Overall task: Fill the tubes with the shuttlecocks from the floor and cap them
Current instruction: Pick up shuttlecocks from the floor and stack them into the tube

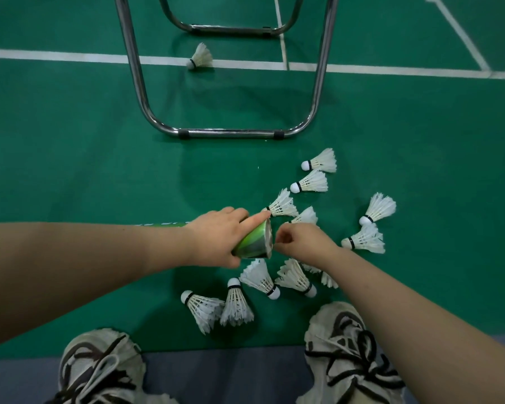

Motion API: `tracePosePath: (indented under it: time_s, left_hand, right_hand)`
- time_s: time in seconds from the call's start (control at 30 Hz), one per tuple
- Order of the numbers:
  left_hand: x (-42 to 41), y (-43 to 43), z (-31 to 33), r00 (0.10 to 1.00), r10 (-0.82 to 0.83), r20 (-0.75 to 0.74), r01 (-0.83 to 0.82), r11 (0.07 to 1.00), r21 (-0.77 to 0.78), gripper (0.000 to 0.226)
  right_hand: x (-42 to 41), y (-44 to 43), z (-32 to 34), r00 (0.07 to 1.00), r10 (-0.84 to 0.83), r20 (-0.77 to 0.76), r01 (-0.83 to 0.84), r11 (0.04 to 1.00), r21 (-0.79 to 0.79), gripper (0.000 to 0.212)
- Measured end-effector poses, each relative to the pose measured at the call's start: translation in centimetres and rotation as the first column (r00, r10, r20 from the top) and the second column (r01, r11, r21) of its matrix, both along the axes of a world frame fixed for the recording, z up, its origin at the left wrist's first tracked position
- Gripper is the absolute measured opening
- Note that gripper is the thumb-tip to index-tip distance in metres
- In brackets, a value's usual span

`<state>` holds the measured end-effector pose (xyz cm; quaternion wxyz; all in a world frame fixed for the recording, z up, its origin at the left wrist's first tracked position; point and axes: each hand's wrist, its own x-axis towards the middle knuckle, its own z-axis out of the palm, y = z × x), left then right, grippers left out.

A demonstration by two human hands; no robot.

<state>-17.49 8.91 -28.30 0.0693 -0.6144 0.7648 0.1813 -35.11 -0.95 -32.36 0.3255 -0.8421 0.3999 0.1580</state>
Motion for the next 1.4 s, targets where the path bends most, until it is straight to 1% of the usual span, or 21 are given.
tracePosePath:
  time_s: [0.1,0.2,0.3,0.43,0.5,0.57,0.63,0.67,0.73,0.8,0.87,0.9,0.93,1.0,1.03,1.07,1.1,1.13,1.2,1.27,1.4]
  left_hand:
    - [-0.5,0.1,0.0,1.0,-0.007,0.004,0.007,1.0,0.014,0.1]
    - [-0.6,0.2,-0.1,1.0,-0.015,0.019,0.015,1.0,0.027,0.101]
    - [-0.7,0.2,-0.1,0.999,-0.022,0.035,0.021,0.999,0.027,0.101]
    - [-0.9,0.2,-0.1,0.999,-0.019,0.04,0.018,0.999,0.034,0.101]
    - [-0.9,0.3,-0.3,0.999,-0.027,0.047,0.025,0.999,0.035,0.102]
    - [-1.0,0.3,-0.5,0.998,-0.035,0.053,0.033,0.999,0.036,0.102]
    - [-1.0,0.2,-0.6,0.998,-0.036,0.057,0.034,0.999,0.036,0.102]
    - [-1.0,0.2,-0.6,0.998,-0.034,0.06,0.032,0.999,0.032,0.102]
    - [-1.0,0.0,-0.6,0.998,-0.026,0.064,0.024,1.0,0.02,0.102]
    - [-0.9,-0.3,-0.4,0.998,-0.008,0.063,0.007,1.0,0.014,0.101]
    - [-0.6,-0.7,-0.2,0.998,0.021,0.054,-0.022,1.0,0.011,0.1]
    - [-0.4,-0.8,-0.1,0.998,0.038,0.048,-0.039,0.999,0.006,0.1]
    - [-0.2,-0.9,-0.1,0.998,0.056,0.04,-0.056,0.998,0.0,0.101]
    - [0.3,-1.2,0.1,0.995,0.095,0.023,-0.095,0.995,-0.007,0.102]
    - [0.5,-1.4,0.1,0.994,0.112,0.016,-0.112,0.994,-0.01,0.102]
    - [0.7,-1.5,0.1,0.992,0.126,0.011,-0.126,0.992,-0.014,0.103]
    - [0.9,-1.7,0.2,0.99,0.138,0.006,-0.138,0.99,-0.015,0.103]
    - [1.0,-1.9,0.2,0.989,0.151,0.002,-0.151,0.988,-0.017,0.103]
    - [1.2,-2.2,0.2,0.985,0.175,-0.006,-0.175,0.984,-0.02,0.104]
    - [1.4,-2.4,0.2,0.982,0.19,-0.014,-0.191,0.981,-0.025,0.104]
    - [1.9,-2.4,0.2,0.978,0.208,-0.014,-0.208,0.977,-0.046,0.103]
  right_hand:
    - [-0.5,0.1,-0.4,0.997,0.034,-0.071,-0.034,0.999,0.005,0.03]
    - [-0.7,0.9,-0.7,0.971,0.149,-0.186,-0.155,0.988,-0.02,0.045]
    - [-0.8,1.7,-1.4,0.914,0.262,-0.309,-0.294,0.954,-0.059,0.06]
    - [-1.0,2.9,-2.4,0.801,0.343,-0.491,-0.44,0.893,-0.094,0.074]
    - [-1.1,3.5,-2.9,0.752,0.348,-0.559,-0.494,0.86,-0.129,0.074]
    - [-1.3,3.8,-3.2,0.762,0.324,-0.561,-0.499,0.845,-0.19,0.052]
    - [-1.3,3.8,-3.2,0.804,0.29,-0.519,-0.464,0.852,-0.243,0.023]
    - [-1.3,3.6,-3.1,0.83,0.266,-0.49,-0.434,0.861,-0.267,0.017]
    - [-1.2,3.1,-2.7,0.885,0.212,-0.414,-0.358,0.879,-0.315,0.017]
    - [-0.9,2.3,-1.8,0.965,0.098,-0.241,-0.185,0.91,-0.371,0.017]
    - [-0.5,1.2,-0.6,0.994,-0.105,0.028,0.108,0.922,-0.373,0.018]
    - [-0.3,0.6,0.0,0.959,-0.221,0.179,0.271,0.899,-0.344,0.018]
    - [-0.2,0.2,0.6,0.879,-0.342,0.333,0.435,0.861,-0.263,0.018]
    - [0.4,-0.3,1.8,0.601,-0.575,0.555,0.651,0.755,0.077,0.025]
    - [0.6,-0.4,2.3,0.45,-0.654,0.609,0.679,0.693,0.243,0.028]
    - [0.8,-0.5,2.8,0.353,-0.694,0.628,0.677,0.653,0.34,0.031]
    - [1.1,-0.3,3.1,0.326,-0.704,0.631,0.661,0.646,0.381,0.033]
    - [1.3,-0.1,3.3,0.346,-0.697,0.628,0.632,0.668,0.393,0.033]
    - [1.9,0.5,3.2,0.436,-0.656,0.616,0.551,0.736,0.394,0.033]
    - [2.4,1.0,2.7,0.501,-0.62,0.603,0.491,0.778,0.391,0.041]
    - [2.3,0.7,2.7,0.54,-0.633,0.555,0.451,0.774,0.443,0.039]
